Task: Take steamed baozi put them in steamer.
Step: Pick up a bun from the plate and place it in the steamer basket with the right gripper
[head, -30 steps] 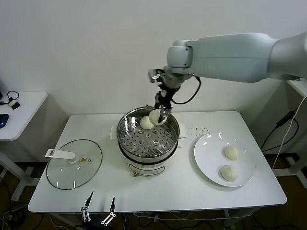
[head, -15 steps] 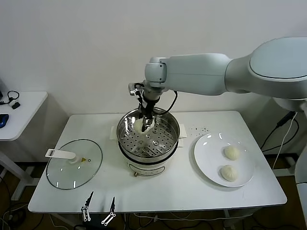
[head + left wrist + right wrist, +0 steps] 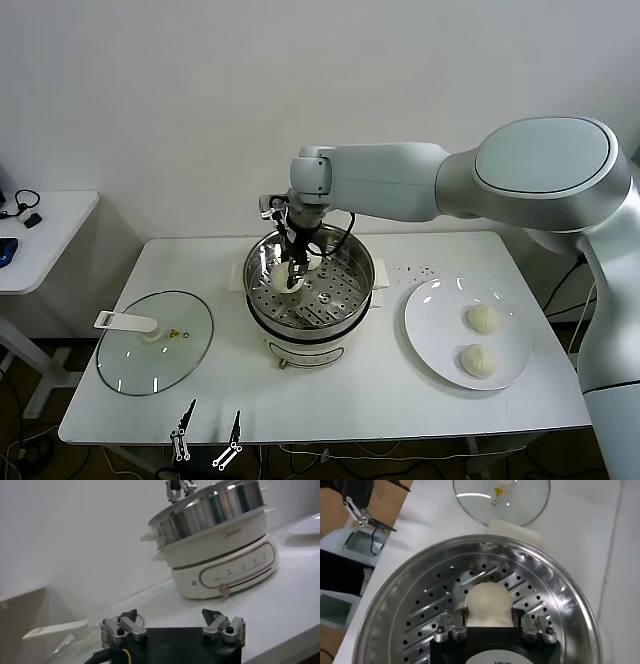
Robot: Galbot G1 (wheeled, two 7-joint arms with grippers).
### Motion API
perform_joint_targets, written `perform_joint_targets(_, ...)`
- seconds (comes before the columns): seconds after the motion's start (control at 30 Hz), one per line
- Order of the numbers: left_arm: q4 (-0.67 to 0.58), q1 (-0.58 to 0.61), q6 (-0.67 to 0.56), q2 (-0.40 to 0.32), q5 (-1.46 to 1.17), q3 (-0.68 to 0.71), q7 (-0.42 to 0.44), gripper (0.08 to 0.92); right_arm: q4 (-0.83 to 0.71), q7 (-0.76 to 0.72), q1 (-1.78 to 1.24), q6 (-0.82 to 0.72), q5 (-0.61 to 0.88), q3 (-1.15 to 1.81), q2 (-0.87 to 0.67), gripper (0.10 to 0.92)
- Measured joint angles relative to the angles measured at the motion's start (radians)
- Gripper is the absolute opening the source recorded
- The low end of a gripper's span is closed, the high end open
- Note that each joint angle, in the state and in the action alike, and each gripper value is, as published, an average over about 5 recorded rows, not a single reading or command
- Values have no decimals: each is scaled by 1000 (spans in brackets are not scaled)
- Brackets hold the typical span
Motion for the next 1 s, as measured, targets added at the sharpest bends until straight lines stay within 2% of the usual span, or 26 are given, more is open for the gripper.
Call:
perform_joint_targets(0.43,0,-4,0,-3,2,0,0,823,-46,17,-56,7,-39,26,27,590)
perform_joint_targets(0.53,1,-3,-1,-3,2,-1,0,823,-54,25,-61,8,-47,33,30,635)
perform_joint_targets(0.73,0,-2,-2,-4,2,-2,-1,823,-54,32,-56,14,-51,42,23,791)
perform_joint_targets(1.0,-9,9,-4,-5,4,-8,-2,823,-14,3,3,25,-36,25,-13,823)
